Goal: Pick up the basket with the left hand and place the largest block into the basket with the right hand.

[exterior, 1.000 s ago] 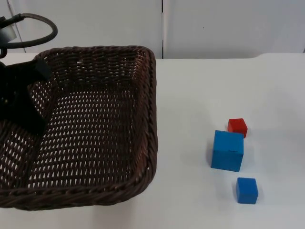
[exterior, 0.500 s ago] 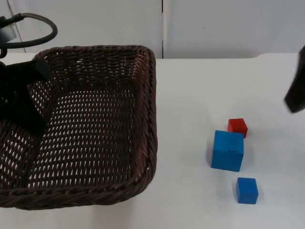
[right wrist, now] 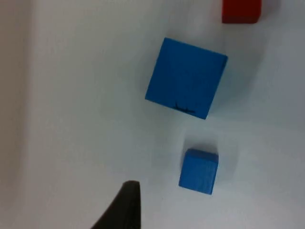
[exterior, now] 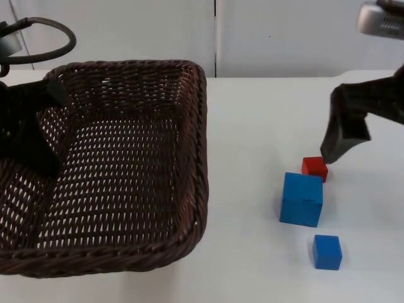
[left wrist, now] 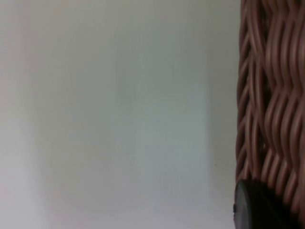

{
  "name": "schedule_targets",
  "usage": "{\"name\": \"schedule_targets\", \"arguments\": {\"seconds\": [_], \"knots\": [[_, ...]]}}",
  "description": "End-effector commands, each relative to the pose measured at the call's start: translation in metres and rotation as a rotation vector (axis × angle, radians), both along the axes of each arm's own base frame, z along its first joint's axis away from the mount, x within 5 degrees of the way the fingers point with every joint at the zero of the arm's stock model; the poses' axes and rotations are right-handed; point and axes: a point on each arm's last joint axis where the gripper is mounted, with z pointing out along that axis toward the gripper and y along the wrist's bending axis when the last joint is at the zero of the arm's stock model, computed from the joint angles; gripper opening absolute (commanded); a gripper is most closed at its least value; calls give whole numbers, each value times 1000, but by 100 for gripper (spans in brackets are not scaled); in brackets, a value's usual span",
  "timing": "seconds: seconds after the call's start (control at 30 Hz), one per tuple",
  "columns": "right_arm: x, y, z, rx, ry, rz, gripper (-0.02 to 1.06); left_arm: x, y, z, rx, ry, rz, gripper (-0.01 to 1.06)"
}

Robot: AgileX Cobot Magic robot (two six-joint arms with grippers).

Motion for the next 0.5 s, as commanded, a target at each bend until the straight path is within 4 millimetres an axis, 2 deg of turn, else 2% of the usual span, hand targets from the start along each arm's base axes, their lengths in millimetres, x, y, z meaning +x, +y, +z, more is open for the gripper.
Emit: {"name": "schedule_targets", "arguments": {"seconds": [0.0,0.17,0.3,0.47], "knots": [[6,6,-2,8,-5,-13,105,-2,-1,6,-22,-12,13,0],[23,15,-13,6,20,-41,105,-2,-1,6,-22,-12,13,0],[33,25,-38,4,53,-83,105,-1,-1,6,-21,-15,15,0],[38,37,-55,48,34,-143,105,-1,-1,6,-20,-18,17,0]]}}
